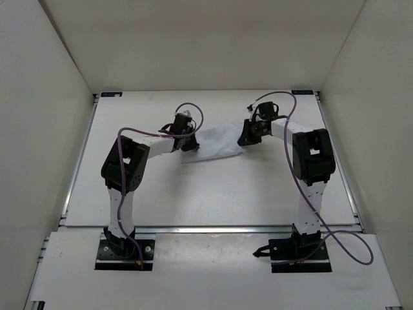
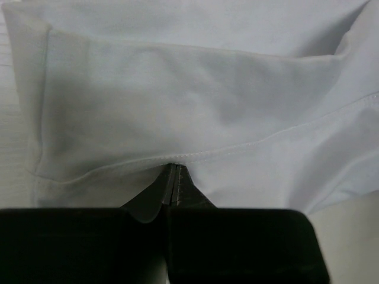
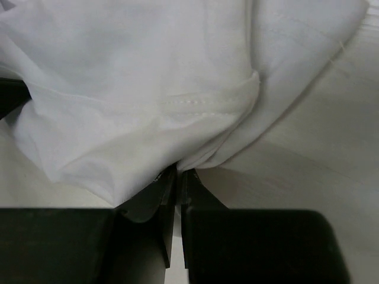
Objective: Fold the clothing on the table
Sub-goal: Fold the skirt
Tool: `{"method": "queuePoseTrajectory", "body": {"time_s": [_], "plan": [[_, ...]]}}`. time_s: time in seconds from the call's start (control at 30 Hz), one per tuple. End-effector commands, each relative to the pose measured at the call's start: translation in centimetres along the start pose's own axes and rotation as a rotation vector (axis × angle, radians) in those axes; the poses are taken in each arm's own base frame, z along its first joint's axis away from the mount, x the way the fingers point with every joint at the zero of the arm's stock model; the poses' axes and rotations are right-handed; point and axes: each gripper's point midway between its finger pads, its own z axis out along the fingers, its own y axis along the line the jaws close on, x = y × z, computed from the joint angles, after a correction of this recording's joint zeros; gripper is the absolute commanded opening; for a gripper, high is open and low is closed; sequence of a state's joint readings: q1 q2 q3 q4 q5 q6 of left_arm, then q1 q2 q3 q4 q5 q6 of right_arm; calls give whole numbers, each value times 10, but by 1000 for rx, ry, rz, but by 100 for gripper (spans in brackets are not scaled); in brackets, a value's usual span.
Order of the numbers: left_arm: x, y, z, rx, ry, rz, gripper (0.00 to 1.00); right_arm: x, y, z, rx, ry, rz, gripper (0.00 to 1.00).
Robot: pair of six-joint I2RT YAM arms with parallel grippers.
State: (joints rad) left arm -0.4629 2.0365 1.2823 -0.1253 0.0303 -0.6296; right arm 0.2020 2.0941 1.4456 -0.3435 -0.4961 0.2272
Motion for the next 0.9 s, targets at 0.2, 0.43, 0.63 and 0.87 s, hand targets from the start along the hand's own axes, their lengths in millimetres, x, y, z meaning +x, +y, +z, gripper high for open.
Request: {"method": "queuePoseTrajectory", "body": {"time_s": [0.2,0.43,0.63,0.87], "plan": [[86,-56,14,137,217,-7,0,-79,67,-85,28,-173,-209,0],[98,-70,12,181,244,-6,0,-95,122,-113,30,-176,-322,0],[96,-62,12,198,246,-51,0,-49,139,-96,83,-68,-399,0],[81,-32,-8,129,218,-32,0,-44,98,-109,135,-51,-327,0]]}}
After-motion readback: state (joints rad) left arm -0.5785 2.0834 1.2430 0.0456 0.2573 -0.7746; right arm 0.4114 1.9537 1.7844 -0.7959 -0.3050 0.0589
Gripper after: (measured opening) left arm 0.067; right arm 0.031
